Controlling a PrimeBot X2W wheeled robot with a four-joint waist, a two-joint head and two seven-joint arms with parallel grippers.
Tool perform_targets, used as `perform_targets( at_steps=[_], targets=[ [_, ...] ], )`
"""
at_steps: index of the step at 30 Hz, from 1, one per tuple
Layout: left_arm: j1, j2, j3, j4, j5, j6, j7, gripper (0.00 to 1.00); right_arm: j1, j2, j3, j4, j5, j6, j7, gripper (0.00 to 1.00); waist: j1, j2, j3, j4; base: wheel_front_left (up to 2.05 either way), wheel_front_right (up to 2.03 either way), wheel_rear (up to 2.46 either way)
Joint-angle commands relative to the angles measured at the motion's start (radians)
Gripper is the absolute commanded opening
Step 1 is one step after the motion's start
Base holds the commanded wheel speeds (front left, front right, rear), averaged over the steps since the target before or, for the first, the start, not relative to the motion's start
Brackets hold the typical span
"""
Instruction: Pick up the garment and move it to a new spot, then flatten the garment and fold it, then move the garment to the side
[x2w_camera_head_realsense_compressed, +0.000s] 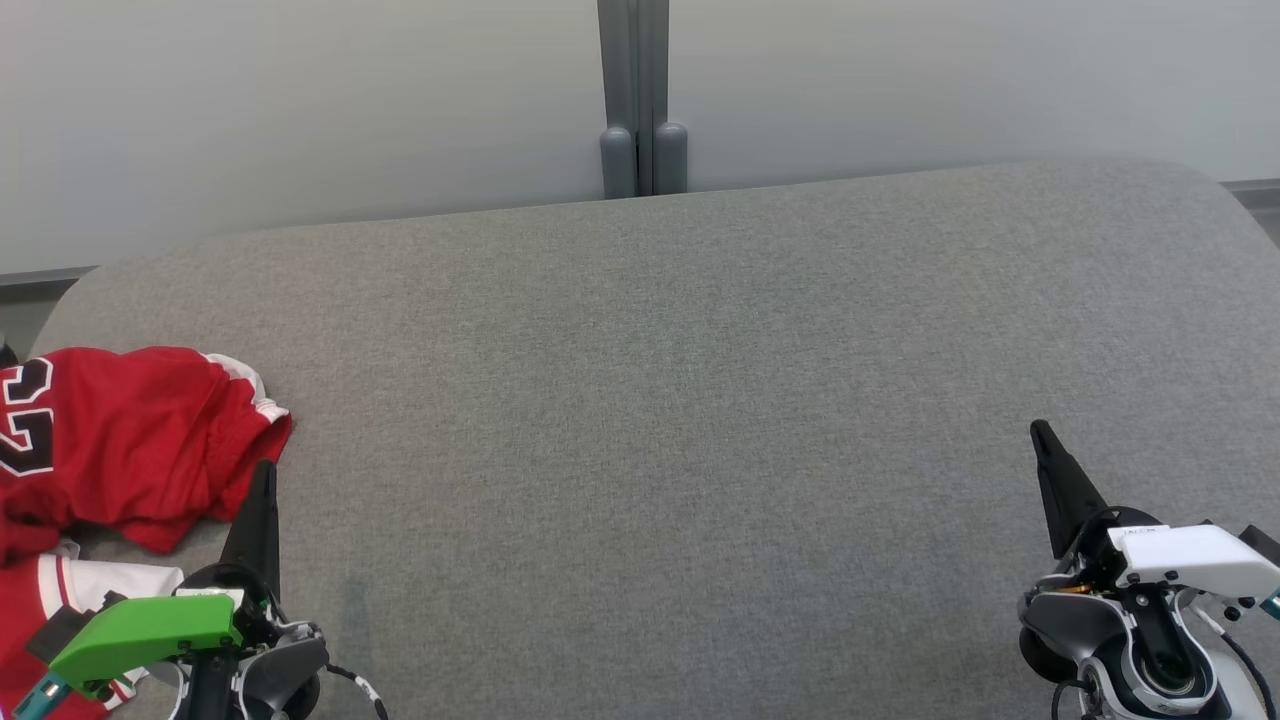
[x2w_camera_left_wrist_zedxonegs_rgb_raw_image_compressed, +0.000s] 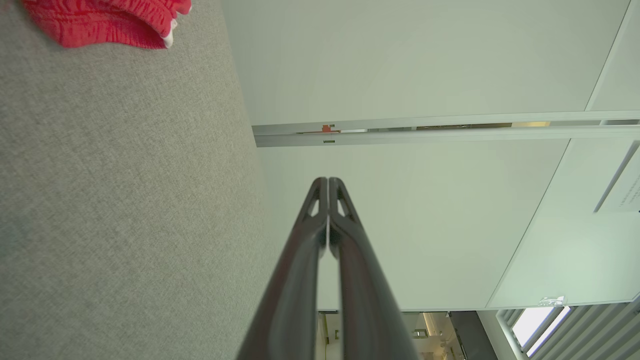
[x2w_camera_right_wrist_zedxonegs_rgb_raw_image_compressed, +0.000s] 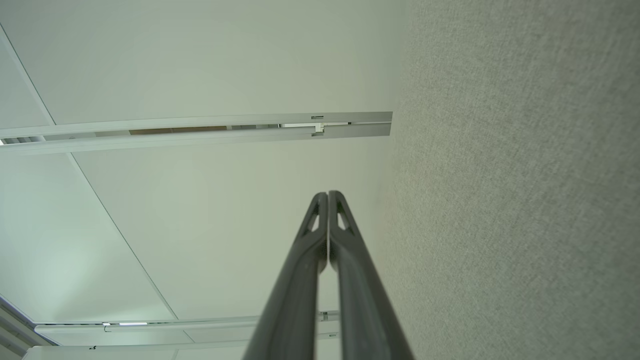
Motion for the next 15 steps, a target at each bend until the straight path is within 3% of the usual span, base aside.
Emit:
perform_targets(
  at_steps=[1,3,4,15],
  targets=[
    [-0.013,0.001,0.001,0.000,0.006,-0.002,0.003,0.00,-0.006,-0.001,0.001,0.001,0.007,0.000,0.002,0.00,0.0000,0.0000,0.000,0.000,0.00,0.00,0.00],
    [-0.013,0.001,0.001,0.000,0.006,-0.002,0.003,0.00,-0.006,-0.001,0.001,0.001,0.007,0.000,0.002,0.00,0.0000,0.0000,0.000,0.000,0.00,0.00,0.00],
    [0.000,0.000,0.000,0.000,0.000,0.000,0.000,1.00,0.000,0.000,0.000,0.000,0.000,0.000,0.000,1.00,0.0000,0.0000,0.000,0.000,0.00,0.00,0.00],
    [0.025,-0.002,-0.039,0.006,0.032,0.000,-0.047,1.00,0.032,-0.004,0.025,-0.011,-0.059,0.000,-0.047,1.00,0.0000,0.0000,-0.001,0.002,0.00,0.00,0.00]
  ],
)
